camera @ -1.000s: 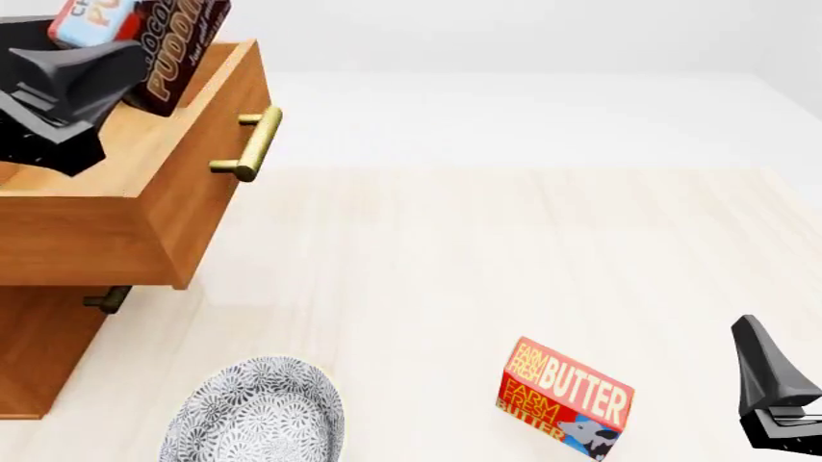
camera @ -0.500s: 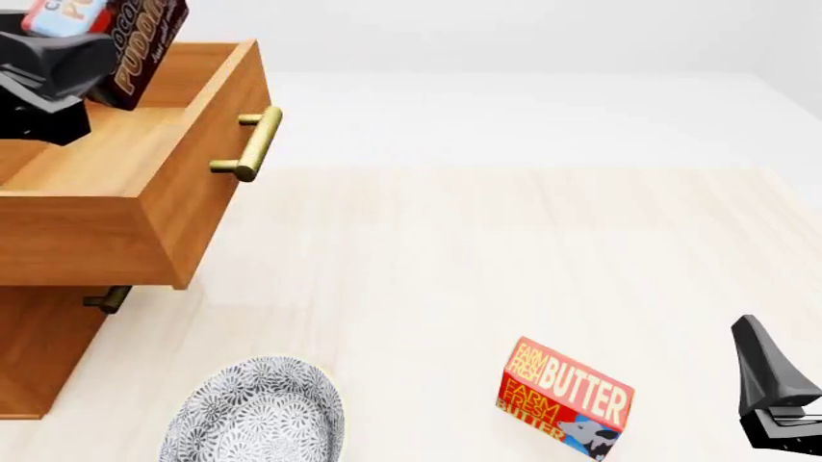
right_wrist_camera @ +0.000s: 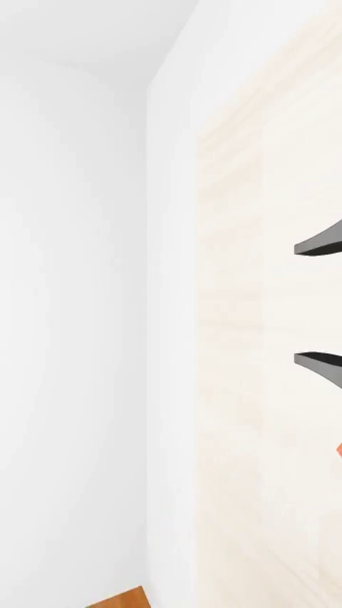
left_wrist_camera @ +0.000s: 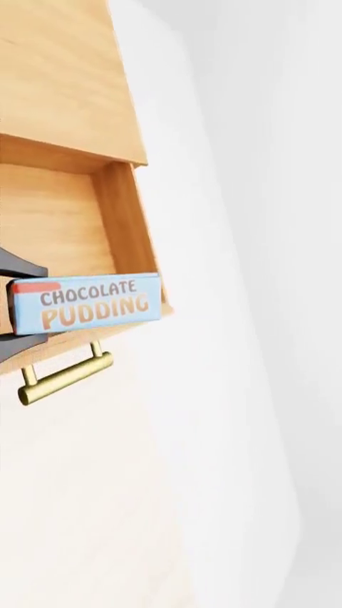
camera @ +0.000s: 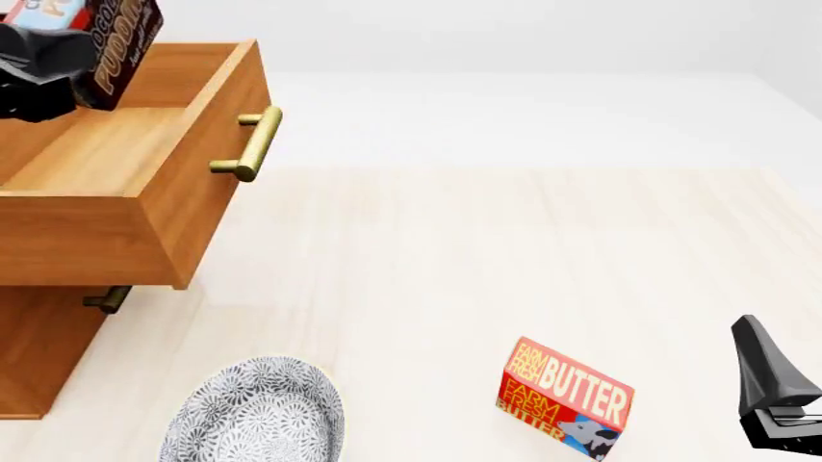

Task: Put the chocolate pudding in the top drawer of the cabinet and close it.

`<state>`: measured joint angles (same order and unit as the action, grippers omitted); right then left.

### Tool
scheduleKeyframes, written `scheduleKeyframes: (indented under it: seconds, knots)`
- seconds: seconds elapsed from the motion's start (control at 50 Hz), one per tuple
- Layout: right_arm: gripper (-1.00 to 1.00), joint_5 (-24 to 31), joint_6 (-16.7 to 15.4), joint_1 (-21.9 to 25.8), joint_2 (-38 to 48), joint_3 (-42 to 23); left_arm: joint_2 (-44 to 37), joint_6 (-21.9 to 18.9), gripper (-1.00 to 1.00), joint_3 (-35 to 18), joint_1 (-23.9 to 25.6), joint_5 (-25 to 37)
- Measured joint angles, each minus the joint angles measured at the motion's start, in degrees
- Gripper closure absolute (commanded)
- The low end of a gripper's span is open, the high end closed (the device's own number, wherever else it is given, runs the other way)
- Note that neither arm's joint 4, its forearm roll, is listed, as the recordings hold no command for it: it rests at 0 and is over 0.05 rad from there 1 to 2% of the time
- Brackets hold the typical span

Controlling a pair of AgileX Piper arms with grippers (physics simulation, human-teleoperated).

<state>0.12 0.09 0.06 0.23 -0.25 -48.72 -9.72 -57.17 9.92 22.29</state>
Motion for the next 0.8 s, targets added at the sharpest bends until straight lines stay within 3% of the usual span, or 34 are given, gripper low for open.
scheduleKeyframes:
  seconds: [0.8]
  knots:
    - [-1.00, 0.0, 0.0, 0.0, 0.0, 0.0, -7.7, 2.6, 1.00, -2.8, -4.7, 2.9]
